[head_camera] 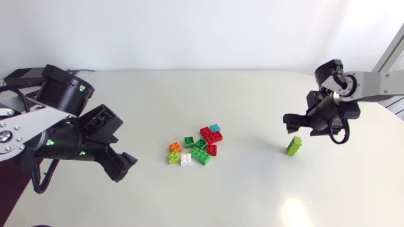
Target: Sort duplo bricks by size, large to the right and small to the left
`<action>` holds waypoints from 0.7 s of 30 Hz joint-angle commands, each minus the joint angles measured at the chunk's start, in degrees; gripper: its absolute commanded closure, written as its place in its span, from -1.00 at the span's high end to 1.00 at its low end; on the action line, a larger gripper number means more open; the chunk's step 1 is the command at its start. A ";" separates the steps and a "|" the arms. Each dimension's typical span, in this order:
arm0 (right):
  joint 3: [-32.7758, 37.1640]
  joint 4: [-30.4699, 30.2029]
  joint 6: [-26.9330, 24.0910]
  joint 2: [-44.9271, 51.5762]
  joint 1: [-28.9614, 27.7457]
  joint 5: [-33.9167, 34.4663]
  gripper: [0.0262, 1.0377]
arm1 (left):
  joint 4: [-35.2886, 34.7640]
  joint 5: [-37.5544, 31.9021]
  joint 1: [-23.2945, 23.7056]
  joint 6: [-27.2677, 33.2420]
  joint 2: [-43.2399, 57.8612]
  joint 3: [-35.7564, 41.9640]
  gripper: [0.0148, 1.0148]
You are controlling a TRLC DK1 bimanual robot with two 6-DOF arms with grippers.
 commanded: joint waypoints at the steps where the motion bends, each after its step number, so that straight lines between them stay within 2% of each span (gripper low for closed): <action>1: 4.64 -2.90 1.38 -1.72 -1.24 0.00 0.92 | -0.14 2.85 -1.60 7.38 2.92 1.61 0.94; 7: 5.78 -6.77 1.20 -4.97 -2.82 -0.26 0.92 | 0.04 9.09 -0.37 18.99 13.56 7.41 0.94; 10: 5.34 -8.17 1.12 -6.46 -3.26 -0.35 0.92 | 1.62 9.44 -0.11 22.24 20.24 11.19 0.94; 16: 4.02 -8.44 1.47 -8.31 -3.43 -0.44 0.92 | 2.85 11.29 -0.99 26.37 29.38 18.48 0.94; 21: 3.67 -8.79 2.17 -8.75 -3.61 -0.70 0.92 | 3.55 13.48 -3.36 24.70 36.59 24.99 0.94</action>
